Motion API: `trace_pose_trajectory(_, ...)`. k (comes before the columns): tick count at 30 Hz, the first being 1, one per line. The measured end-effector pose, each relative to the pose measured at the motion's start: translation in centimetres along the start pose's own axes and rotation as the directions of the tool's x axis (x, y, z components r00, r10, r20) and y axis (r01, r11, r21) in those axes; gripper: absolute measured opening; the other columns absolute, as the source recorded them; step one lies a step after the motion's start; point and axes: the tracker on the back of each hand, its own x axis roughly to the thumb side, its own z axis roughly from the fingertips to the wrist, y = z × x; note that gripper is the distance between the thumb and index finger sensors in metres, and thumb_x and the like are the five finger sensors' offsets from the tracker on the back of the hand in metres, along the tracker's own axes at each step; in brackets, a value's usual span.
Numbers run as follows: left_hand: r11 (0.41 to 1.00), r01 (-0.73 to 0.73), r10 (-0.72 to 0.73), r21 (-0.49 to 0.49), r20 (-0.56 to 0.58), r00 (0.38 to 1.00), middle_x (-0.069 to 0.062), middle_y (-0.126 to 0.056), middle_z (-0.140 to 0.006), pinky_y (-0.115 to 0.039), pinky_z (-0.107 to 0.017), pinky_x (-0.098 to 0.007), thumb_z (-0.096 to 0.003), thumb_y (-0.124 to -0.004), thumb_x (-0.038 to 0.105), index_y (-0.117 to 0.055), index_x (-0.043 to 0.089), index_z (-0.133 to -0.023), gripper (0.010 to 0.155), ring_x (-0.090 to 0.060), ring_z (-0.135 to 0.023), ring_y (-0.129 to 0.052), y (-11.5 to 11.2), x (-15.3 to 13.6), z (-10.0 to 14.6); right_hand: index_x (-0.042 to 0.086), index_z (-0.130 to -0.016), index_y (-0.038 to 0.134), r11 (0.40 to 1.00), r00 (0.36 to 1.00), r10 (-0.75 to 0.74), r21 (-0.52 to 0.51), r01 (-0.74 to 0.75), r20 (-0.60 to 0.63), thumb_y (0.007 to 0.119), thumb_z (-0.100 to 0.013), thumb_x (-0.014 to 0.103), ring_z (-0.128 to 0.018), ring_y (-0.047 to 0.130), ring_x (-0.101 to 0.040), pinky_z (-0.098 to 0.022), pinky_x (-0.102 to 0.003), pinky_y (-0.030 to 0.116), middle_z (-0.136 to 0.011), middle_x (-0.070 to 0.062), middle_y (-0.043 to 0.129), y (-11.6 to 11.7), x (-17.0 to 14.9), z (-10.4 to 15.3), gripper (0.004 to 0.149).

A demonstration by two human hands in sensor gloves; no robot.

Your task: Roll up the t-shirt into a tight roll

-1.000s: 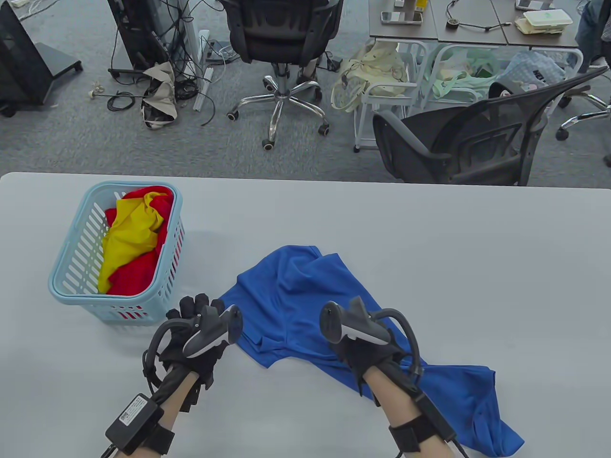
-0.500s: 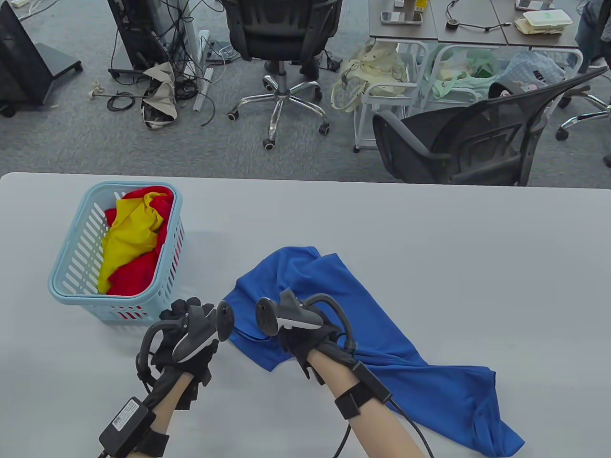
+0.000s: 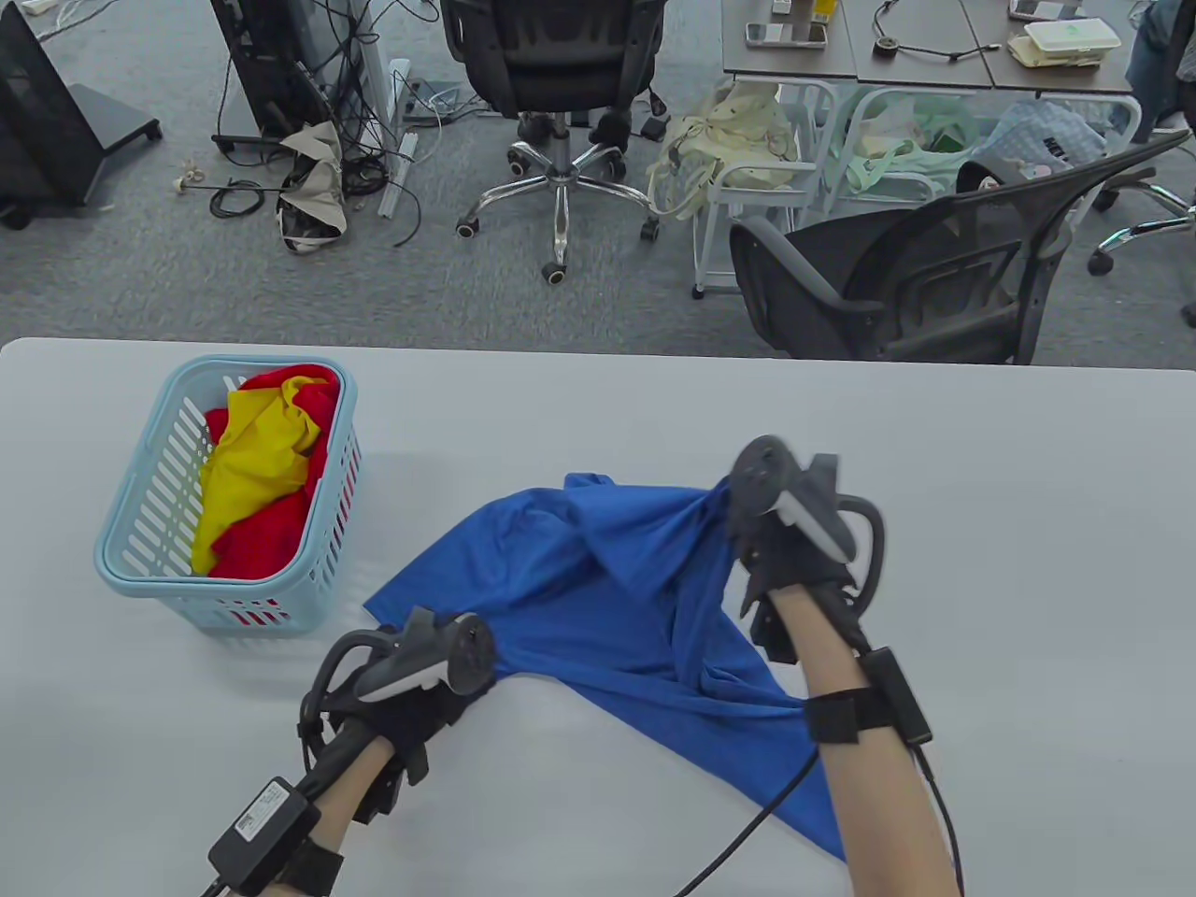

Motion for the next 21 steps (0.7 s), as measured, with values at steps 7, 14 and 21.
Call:
trace_pose_trajectory(7,0.982,0.148,-0.147,0.119,-0.017,0.989,-0.014,-0.032,-0.132,-0.047,-0.081,-0.066,-0.0583,-0.041,0.061,-0.034,0.028,-0.122,0.072,-0.045,-0.119,-0.043,0.9,2.8,0.5,0.019,-0.117,0.039,0.999,0.999,-0.041,0.004,0.041,-0.018,0.056,-0.071,0.035,-0.093,0.07,-0.033,-0.067,-0.051,0.061,-0.118,-0.018,0.042,1.7,-4.3,0.8,0.052)
trace_pose_trajectory(14,0.986,0.163,-0.164,0.033,0.351,0.922,-0.012,-0.025,-0.132,-0.049,-0.082,-0.064,-0.058,-0.044,0.062,-0.01,0.029,-0.119,0.077,-0.043,-0.119,-0.041,1.6,13.4,-0.6,0.025,-0.111,0.063,0.925,0.868,0.08,0.289,-0.248,0.491,0.064,-0.064,0.032,-0.105,0.073,-0.039,-0.069,-0.054,0.064,-0.117,-0.009,0.065,10.6,3.4,6.4,0.048)
trace_pose_trajectory(21,0.946,0.325,-0.313,0.004,0.282,0.907,0.003,-0.02,-0.13,-0.035,-0.084,-0.064,-0.0615,-0.046,0.053,-0.02,0.047,-0.114,0.059,-0.038,-0.119,-0.016,0.7,10.5,-1.7,0.025,-0.117,0.043,0.851,0.892,0.368,0.291,-0.437,0.262,0.051,-0.066,0.035,-0.115,0.045,-0.039,-0.076,-0.055,0.05,-0.122,-0.007,0.042,11.1,-3.0,4.1,0.053)
